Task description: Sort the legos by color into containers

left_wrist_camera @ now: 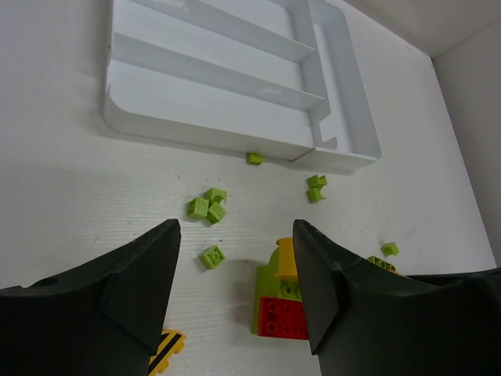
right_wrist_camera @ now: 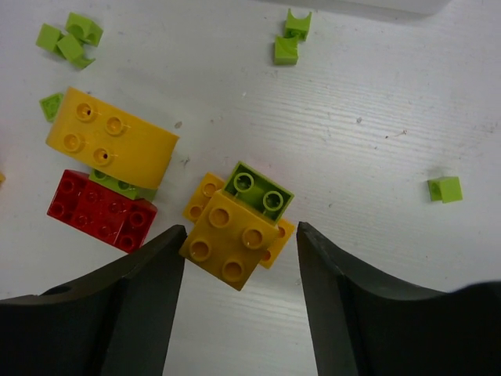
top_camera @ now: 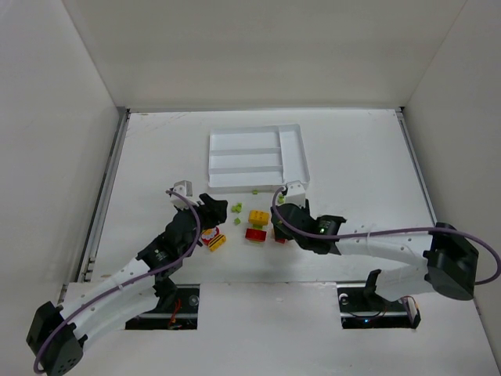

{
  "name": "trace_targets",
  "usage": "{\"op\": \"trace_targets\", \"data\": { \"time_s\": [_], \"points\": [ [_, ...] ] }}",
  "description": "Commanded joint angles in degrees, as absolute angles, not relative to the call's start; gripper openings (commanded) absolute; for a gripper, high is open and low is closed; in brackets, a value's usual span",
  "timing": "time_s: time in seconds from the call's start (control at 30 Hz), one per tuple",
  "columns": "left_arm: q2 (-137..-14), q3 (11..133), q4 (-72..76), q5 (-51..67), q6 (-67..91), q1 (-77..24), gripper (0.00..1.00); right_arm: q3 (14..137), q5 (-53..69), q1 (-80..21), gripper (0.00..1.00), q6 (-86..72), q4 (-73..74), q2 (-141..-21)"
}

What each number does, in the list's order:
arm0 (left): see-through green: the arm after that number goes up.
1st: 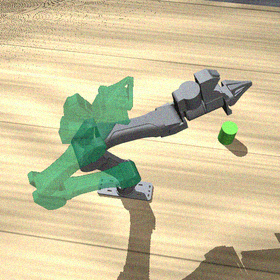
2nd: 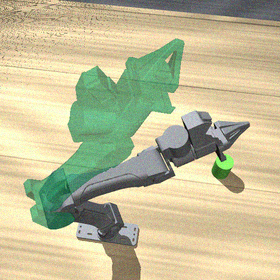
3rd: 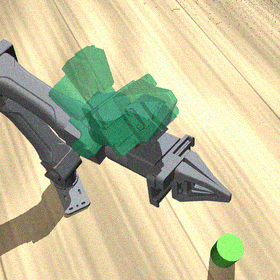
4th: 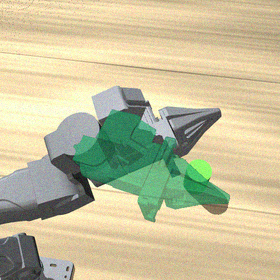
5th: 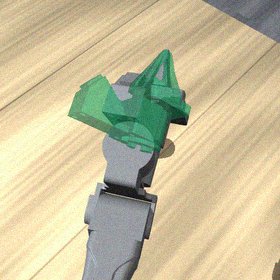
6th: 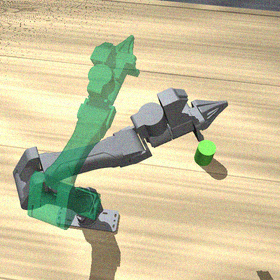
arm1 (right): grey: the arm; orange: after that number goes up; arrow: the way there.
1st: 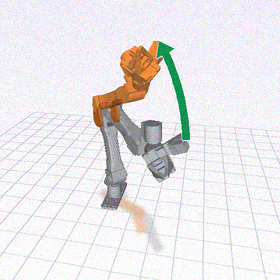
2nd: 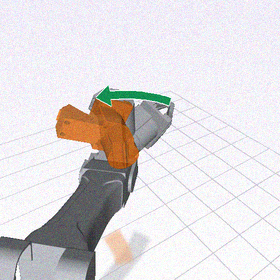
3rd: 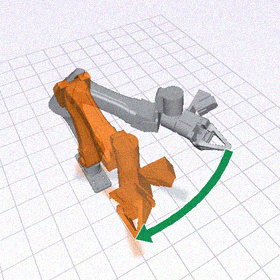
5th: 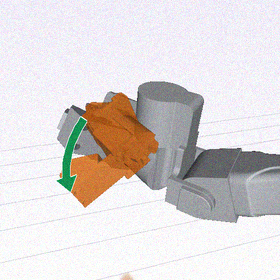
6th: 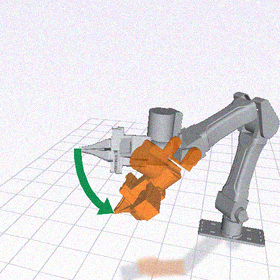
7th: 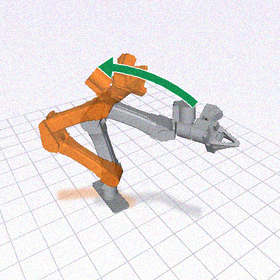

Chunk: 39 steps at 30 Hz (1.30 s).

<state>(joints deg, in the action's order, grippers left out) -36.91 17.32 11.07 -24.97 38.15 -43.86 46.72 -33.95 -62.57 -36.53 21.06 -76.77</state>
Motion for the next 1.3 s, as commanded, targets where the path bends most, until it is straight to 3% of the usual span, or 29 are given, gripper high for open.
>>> {"op": "trace_targets", "data": {
  "time_s": [0.0,0.2,0.43,0.57,0.9,1.27],
  "points": [
    [-36.74,16.61,14.06,-26.45,38.94,-44.51,0.57,45.27,-35.60,-61.66,0.67,-37.44,19.95,-74.27],
    [-37.00,16.70,14.15,-27.68,39.02,-45.22,0.58,45.26,-34.19,-61.30,0.82,-37.97,18.99,-75.14],
    [-37.27,16.35,14.33,-28.39,39.37,-45.74,0.58,46.58,-32.87,-61.57,0.85,-39.29,15.65,-79.53],
    [-36.91,16.00,14.24,-28.56,39.46,-45.75,0.58,46.76,-32.96,-61.57,0.75,-39.55,14.33,-82.52],
    [-37.27,15.91,14.33,-28.56,39.46,-45.48,0.58,45.62,-34.89,-61.21,0.31,-39.73,13.10,-81.83],
    [-37.70,17.93,15.38,-28.39,40.25,-48.90,0.59,41.49,-32.79,-57.88,0.28,-37.62,10.02,-69.09]
  ]
}}
